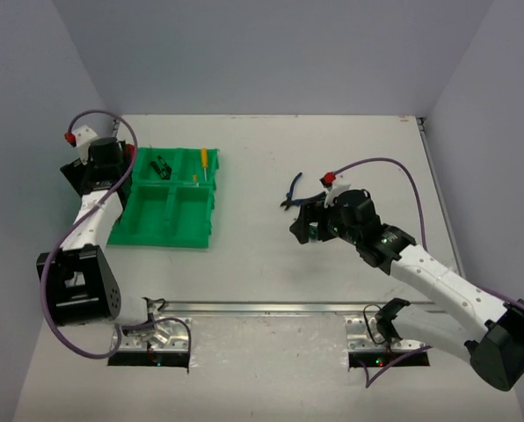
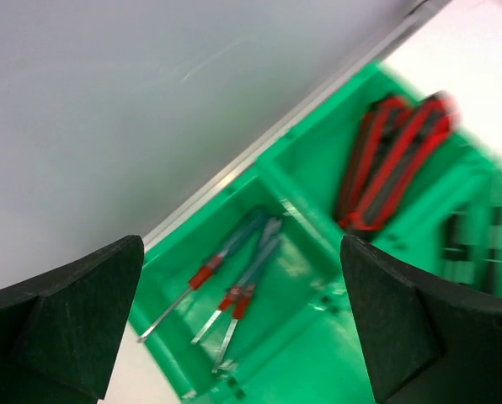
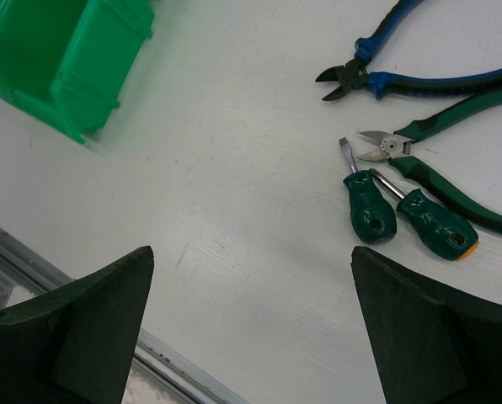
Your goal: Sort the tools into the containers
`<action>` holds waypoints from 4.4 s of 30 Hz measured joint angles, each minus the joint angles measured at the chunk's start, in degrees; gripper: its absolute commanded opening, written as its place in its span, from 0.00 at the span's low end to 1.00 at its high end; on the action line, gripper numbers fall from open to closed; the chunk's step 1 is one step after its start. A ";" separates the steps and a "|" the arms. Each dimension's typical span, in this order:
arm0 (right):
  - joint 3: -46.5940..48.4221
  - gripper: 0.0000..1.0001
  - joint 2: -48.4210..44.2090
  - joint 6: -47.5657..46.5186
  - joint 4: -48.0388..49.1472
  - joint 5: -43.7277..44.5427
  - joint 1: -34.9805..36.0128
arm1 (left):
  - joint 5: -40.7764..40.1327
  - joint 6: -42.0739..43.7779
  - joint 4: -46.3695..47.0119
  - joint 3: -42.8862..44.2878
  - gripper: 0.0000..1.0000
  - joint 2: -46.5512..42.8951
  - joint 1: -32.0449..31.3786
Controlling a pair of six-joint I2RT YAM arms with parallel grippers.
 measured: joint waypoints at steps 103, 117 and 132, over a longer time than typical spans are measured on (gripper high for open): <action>-0.23 0.00 16.95 7.52 39.29 -54.58 -0.08 | 66.91 -47.49 48.21 -33.98 0.00 -23.57 -41.43; 3.53 0.99 17.23 5.45 28.37 -45.32 0.40 | 48.35 -34.23 24.21 -20.91 0.00 -23.04 -44.49; 1.73 0.99 4.81 0.07 2.11 -10.42 0.02 | -7.60 -19.55 -3.87 -12.44 0.00 -18.08 -19.05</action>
